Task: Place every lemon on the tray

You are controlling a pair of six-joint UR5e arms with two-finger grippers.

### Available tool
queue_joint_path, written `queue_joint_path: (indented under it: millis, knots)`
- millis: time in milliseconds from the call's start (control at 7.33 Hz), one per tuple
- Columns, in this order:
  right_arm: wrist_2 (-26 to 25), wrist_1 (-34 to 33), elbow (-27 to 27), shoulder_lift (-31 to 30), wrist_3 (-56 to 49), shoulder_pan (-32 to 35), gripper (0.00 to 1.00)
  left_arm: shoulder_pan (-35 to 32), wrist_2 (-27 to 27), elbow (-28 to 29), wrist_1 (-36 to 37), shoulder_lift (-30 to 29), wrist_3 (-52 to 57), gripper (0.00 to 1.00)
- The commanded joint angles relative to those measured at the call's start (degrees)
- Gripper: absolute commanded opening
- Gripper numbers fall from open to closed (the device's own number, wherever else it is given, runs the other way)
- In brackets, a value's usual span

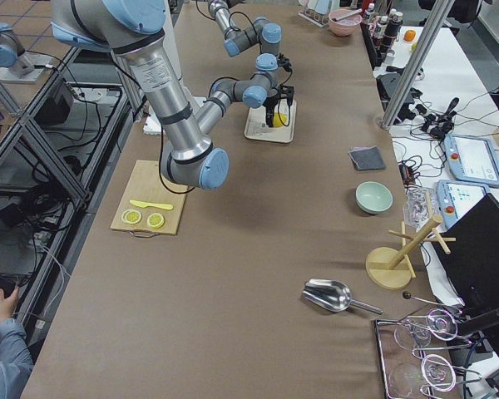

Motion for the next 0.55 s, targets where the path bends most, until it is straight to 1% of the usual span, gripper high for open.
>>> queue_joint_path:
  millis: [0,136,273,409]
  knots:
    - [-1.6,0.2,-1.4,0.4,0.2,-2.0,0.00,-1.3,-0.7,-0.5,-0.5,0.4,0.8,0.98]
    - [-1.4,0.2,-1.2,0.4,0.2,-2.0,0.42,-3.4,-3.5,-1.8,0.3,1.3,3.6,0.98]
    - [-1.4,-0.1,-0.9,0.4,0.3,-1.8,0.99,-7.2,-8.4,-3.9,0.4,4.5,7.7,0.98]
    - [-1.1,-0.5,-0.8,0.4,0.2,-0.4,1.00,-10.7,-10.7,-6.9,0.4,8.7,12.7,0.98]
